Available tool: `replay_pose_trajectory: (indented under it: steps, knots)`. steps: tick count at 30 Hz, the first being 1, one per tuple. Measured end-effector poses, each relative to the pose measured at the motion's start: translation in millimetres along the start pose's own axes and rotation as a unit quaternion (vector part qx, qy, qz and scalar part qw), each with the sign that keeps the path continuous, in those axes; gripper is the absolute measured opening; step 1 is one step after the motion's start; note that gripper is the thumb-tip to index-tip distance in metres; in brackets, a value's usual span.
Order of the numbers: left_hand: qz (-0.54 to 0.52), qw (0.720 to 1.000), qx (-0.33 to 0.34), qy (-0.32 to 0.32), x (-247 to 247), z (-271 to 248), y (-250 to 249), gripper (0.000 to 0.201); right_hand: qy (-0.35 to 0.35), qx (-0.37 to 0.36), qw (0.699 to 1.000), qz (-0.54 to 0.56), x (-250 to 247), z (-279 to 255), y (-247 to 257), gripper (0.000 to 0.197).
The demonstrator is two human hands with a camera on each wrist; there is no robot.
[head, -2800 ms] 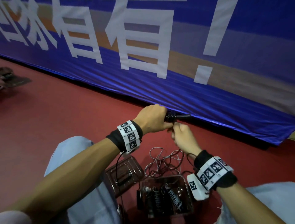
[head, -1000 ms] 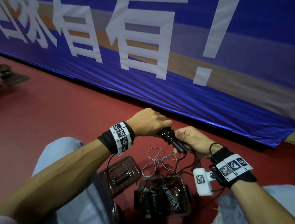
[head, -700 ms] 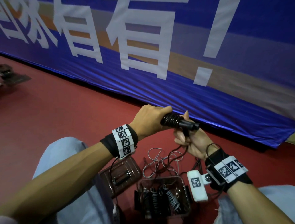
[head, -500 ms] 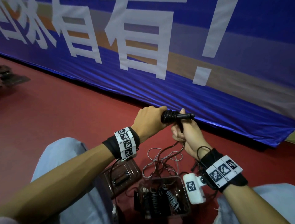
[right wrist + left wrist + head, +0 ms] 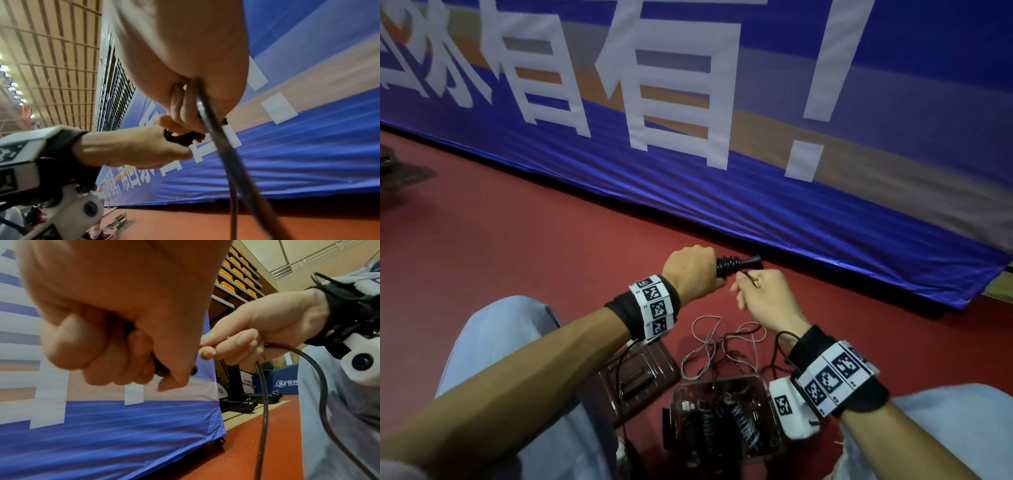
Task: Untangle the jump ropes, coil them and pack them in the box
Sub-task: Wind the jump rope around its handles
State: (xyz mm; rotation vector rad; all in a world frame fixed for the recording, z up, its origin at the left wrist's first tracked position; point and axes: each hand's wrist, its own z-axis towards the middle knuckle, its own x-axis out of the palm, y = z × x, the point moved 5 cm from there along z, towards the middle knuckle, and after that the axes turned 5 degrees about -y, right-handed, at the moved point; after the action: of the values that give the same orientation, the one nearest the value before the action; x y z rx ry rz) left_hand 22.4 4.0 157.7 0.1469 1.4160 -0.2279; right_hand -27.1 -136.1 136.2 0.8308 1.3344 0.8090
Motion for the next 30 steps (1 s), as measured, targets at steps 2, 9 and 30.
replay_pose_trajectory:
  steps: [2,9,30]
  knots:
    - [0.009,0.999,0.027,0.033,1.7,0.0,0.1,0.036,-0.006,-0.023,1.000,-0.020,-6.6,-0.9,1.8,0.043]
    - [0.101,0.979,0.167,0.054,-9.8,-1.8,-2.3,0.021,-0.042,-0.139,0.981,-0.132,-30.6,0.2,10.0,0.045]
    - [0.047,0.883,0.435,-0.170,-68.4,-20.1,8.4,0.012,0.278,0.007,0.947,0.158,-2.3,-8.0,15.4,0.064]
